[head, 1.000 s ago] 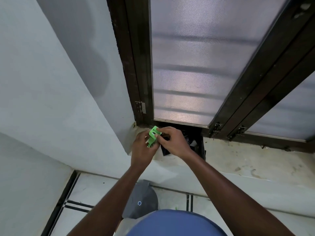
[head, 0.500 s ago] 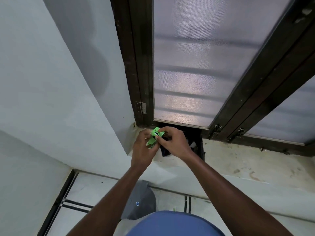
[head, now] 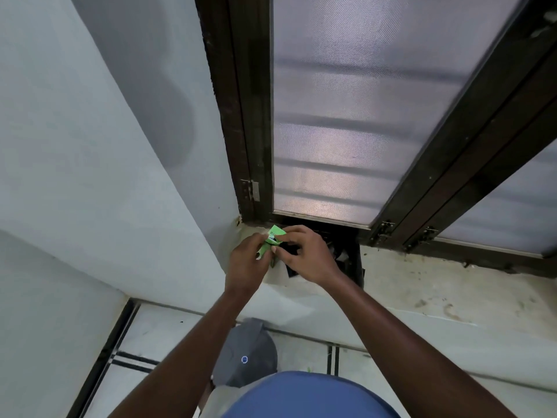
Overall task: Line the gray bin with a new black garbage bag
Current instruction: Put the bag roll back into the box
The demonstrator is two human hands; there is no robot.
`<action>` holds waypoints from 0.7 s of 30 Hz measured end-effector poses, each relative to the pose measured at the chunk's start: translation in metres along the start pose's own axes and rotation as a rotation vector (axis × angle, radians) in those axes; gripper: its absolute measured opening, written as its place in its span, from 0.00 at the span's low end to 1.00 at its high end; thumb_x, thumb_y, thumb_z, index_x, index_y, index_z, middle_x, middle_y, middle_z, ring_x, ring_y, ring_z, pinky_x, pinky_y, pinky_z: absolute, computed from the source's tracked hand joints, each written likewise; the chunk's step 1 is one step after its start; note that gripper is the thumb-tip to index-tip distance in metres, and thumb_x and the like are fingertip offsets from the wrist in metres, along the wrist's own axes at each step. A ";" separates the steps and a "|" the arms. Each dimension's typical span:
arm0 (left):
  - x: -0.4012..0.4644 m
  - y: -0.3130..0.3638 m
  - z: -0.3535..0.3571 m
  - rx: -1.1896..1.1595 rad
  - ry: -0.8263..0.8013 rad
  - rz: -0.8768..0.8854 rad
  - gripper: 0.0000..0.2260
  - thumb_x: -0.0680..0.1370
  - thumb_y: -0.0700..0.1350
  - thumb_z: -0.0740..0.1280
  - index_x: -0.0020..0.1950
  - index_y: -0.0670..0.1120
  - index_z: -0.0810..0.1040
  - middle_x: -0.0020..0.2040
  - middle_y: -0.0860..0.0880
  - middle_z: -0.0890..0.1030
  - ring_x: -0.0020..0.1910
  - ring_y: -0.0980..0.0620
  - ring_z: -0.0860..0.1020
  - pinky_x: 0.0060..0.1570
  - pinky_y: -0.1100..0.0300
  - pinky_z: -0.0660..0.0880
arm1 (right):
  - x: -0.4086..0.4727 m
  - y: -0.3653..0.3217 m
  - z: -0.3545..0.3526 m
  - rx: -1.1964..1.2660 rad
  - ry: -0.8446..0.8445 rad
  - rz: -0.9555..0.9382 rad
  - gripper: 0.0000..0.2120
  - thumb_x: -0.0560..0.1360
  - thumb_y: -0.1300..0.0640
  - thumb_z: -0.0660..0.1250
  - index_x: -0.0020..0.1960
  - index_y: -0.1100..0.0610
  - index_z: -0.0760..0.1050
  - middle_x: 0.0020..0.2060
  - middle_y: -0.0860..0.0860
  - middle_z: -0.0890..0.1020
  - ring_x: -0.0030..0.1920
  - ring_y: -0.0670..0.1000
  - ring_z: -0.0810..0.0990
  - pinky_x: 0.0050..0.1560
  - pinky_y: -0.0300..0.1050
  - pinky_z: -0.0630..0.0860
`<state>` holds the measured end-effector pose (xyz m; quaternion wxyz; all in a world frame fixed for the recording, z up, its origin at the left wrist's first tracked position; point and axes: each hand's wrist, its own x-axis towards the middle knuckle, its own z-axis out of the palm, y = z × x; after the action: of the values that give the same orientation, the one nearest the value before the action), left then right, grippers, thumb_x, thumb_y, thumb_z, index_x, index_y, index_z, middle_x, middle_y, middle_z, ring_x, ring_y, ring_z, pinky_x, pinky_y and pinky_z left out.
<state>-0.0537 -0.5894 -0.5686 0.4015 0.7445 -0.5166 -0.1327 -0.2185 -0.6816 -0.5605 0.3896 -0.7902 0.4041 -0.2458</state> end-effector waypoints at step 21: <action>0.004 -0.018 -0.016 0.136 -0.136 0.140 0.02 0.82 0.36 0.69 0.51 0.42 0.79 0.48 0.44 0.85 0.43 0.40 0.83 0.43 0.47 0.81 | -0.022 0.001 0.014 -0.028 0.023 0.010 0.25 0.77 0.46 0.74 0.72 0.44 0.74 0.67 0.42 0.79 0.63 0.46 0.83 0.60 0.54 0.84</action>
<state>-0.0302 -0.5827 -0.5701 0.3226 0.7212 -0.6013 -0.1192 -0.2209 -0.6580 -0.5713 0.3752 -0.7905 0.4161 -0.2474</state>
